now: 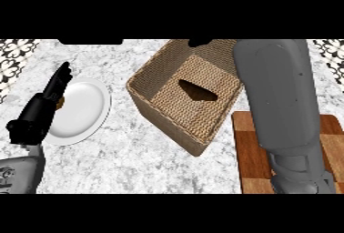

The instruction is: Pick the croissant from the cutting board and place it in the basket

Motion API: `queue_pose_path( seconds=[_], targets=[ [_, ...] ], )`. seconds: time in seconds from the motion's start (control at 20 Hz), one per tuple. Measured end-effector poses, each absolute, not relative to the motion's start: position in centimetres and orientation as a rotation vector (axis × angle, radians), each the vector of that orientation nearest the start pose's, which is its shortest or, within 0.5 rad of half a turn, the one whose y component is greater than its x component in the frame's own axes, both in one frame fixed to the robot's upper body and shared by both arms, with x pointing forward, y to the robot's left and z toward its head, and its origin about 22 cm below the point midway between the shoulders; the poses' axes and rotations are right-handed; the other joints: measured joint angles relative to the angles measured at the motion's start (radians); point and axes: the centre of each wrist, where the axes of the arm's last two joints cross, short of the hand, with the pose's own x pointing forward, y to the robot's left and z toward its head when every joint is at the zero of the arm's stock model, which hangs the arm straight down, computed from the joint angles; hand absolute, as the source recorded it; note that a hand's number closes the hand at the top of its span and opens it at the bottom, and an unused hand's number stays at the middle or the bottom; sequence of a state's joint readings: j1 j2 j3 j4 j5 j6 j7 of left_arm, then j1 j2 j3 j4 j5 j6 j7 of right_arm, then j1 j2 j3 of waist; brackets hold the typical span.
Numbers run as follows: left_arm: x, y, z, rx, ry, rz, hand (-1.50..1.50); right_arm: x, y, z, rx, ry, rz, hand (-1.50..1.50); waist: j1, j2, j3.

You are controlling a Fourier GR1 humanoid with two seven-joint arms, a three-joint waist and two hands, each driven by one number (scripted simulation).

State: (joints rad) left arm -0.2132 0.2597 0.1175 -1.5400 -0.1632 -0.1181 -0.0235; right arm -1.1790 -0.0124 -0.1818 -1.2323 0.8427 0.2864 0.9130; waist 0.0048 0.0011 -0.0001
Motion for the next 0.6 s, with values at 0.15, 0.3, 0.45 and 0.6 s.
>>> queue_pose_path(
  seconds=[0.15,0.3,0.45,0.6],
  targets=[
    [29.1,29.6,7.2,0.300,-1.720,-0.371,0.00,38.7,-11.4,30.0,-0.782,-1.379,0.363,-1.50,-0.003,-0.002,0.000],
    [28.7,29.5,7.0,0.291,-1.722,-0.370,0.00,38.3,-13.4,30.6,-0.795,-1.425,0.167,-1.50,-0.002,-0.003,0.000],
    [28.7,29.7,7.4,0.305,-1.724,-0.367,0.00,38.1,-16.2,30.6,-0.817,-1.439,0.007,-1.50,-0.006,-0.003,0.000],
    [28.7,29.9,7.0,0.311,-1.719,-0.365,0.00,36.9,-19.1,30.5,-0.842,-1.454,-0.120,-1.50,-0.015,-0.004,0.000]
  ],
)
